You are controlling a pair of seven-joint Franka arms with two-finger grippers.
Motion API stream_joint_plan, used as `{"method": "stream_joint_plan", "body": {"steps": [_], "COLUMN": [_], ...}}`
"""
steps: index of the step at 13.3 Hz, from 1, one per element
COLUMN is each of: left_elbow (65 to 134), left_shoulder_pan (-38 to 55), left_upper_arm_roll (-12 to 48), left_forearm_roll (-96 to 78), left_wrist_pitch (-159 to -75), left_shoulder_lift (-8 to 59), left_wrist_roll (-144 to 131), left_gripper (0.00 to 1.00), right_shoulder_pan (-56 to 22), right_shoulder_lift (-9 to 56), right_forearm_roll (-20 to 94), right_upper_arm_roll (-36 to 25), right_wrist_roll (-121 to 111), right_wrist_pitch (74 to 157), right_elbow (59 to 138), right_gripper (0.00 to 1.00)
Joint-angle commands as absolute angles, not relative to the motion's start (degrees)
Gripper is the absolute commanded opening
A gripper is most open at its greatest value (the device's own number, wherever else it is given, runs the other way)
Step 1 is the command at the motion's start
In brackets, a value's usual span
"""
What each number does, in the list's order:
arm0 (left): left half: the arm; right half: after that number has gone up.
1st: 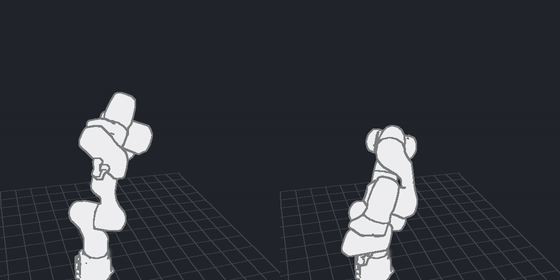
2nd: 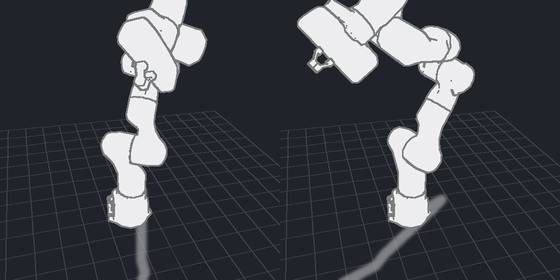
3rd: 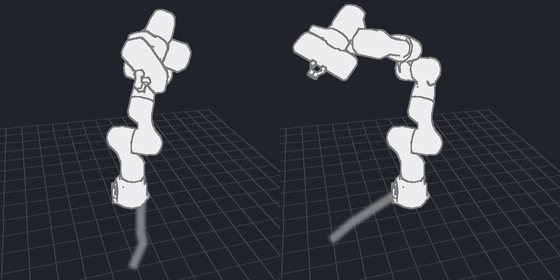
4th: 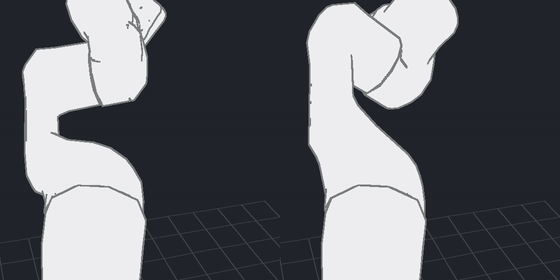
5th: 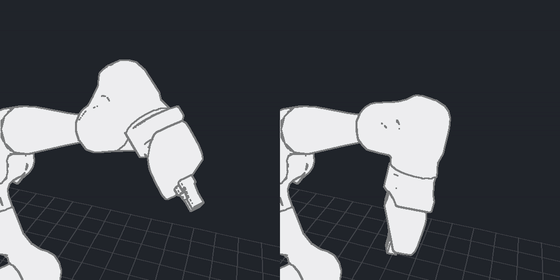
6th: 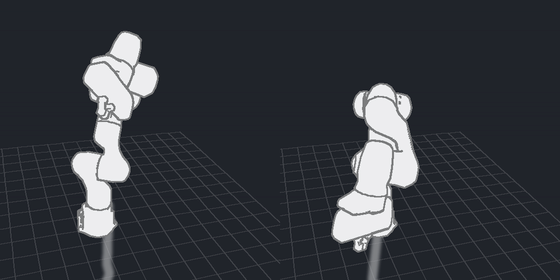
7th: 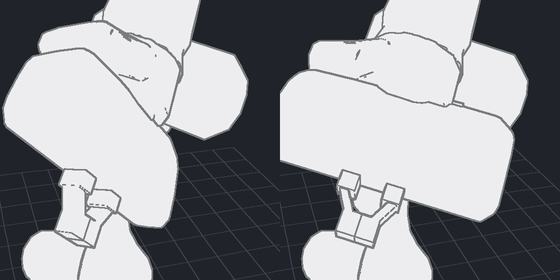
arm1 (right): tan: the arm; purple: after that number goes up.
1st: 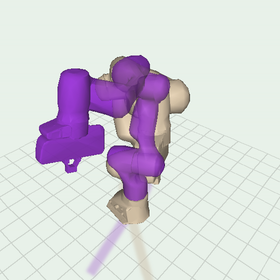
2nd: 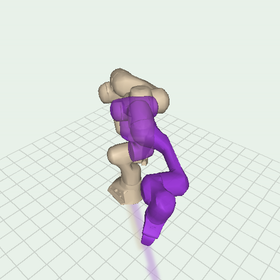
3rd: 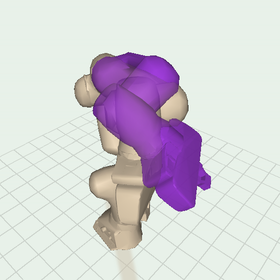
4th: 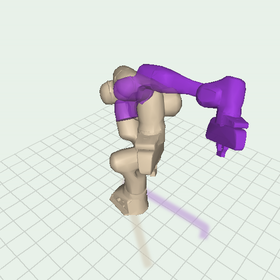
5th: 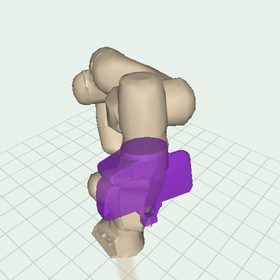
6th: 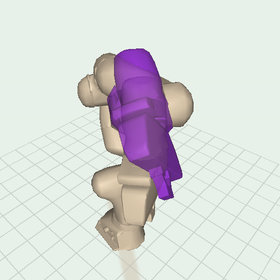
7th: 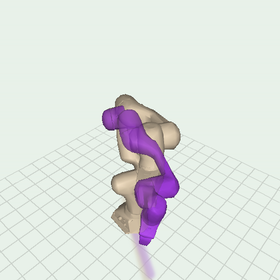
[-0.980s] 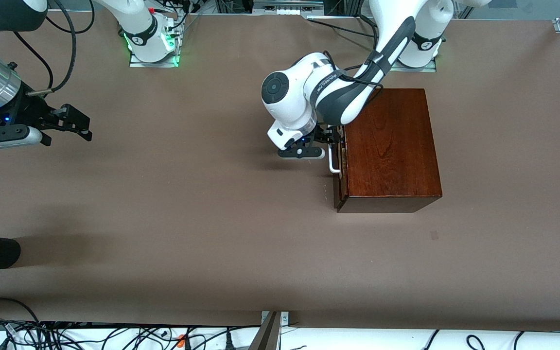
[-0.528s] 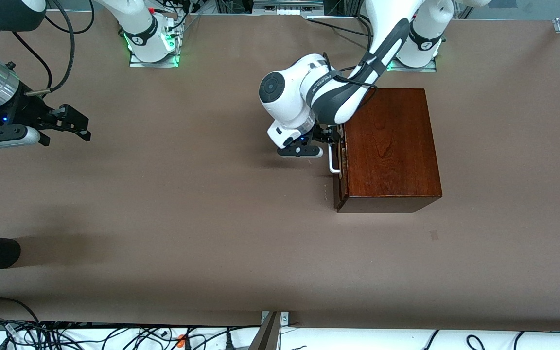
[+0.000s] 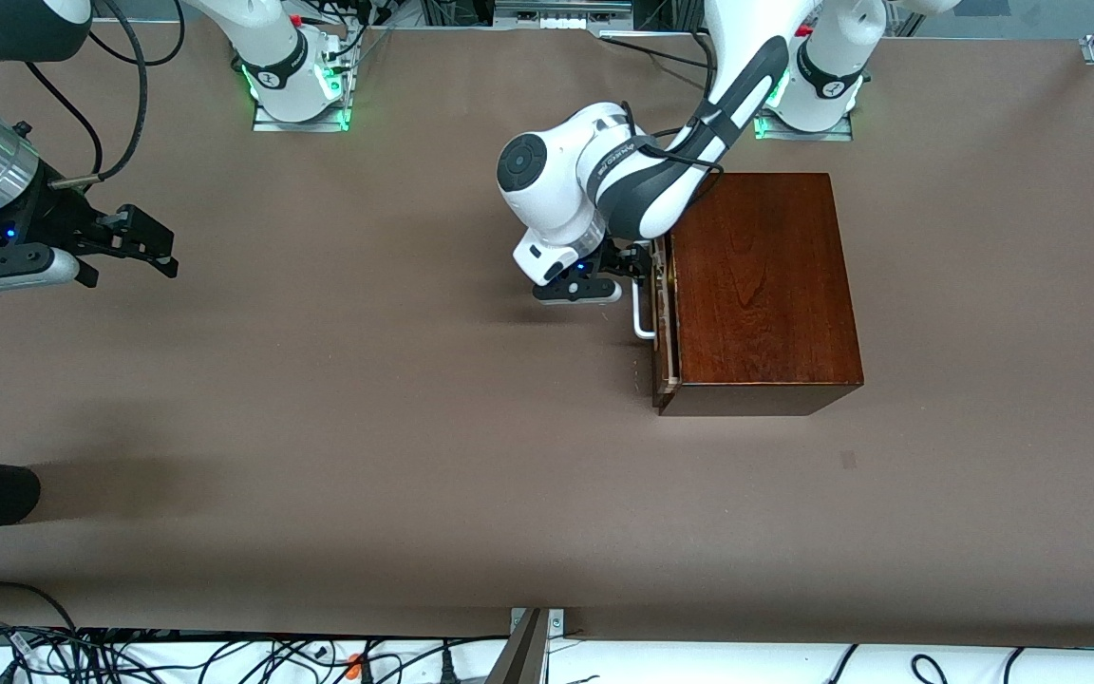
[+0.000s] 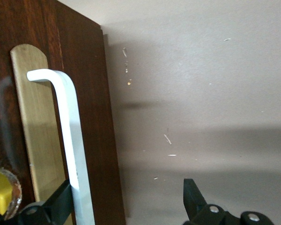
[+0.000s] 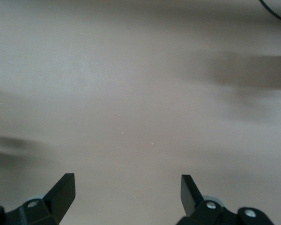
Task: Open drawer, take yellow block, close drawer
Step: 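Pull the drawer open by the handle with the left gripper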
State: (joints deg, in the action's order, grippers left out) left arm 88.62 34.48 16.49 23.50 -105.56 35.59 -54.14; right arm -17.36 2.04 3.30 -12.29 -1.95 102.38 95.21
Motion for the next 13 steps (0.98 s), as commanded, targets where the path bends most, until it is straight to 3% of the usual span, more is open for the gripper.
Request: {"method": "stream_joint_plan", "body": {"steps": [1, 13], "left_elbow": [87.7, 81.0], "left_shoulder_pan": [35.8, 37.5], "left_upper_arm_roll": [16.5, 16.5], "left_forearm_roll": [21.1, 15.7], "left_wrist_pitch": [-111.2, -116.3], "left_shoulder_lift": [36.8, 40.9], "left_wrist_roll": [-55.0, -55.0], "left_gripper": [1.0, 1.0], "right_shoulder_pan": [-17.2, -17.1], "right_shoulder_lift": [2.5, 2.3], "right_forearm_roll": [4.2, 4.3], "right_upper_arm_roll": [-12.2, -12.3], "right_wrist_roll": [-1.7, -1.9], "right_wrist_pitch": [102.6, 102.1], "right_elbow": [94.9, 94.6], "right_gripper": [1.0, 1.0]}}
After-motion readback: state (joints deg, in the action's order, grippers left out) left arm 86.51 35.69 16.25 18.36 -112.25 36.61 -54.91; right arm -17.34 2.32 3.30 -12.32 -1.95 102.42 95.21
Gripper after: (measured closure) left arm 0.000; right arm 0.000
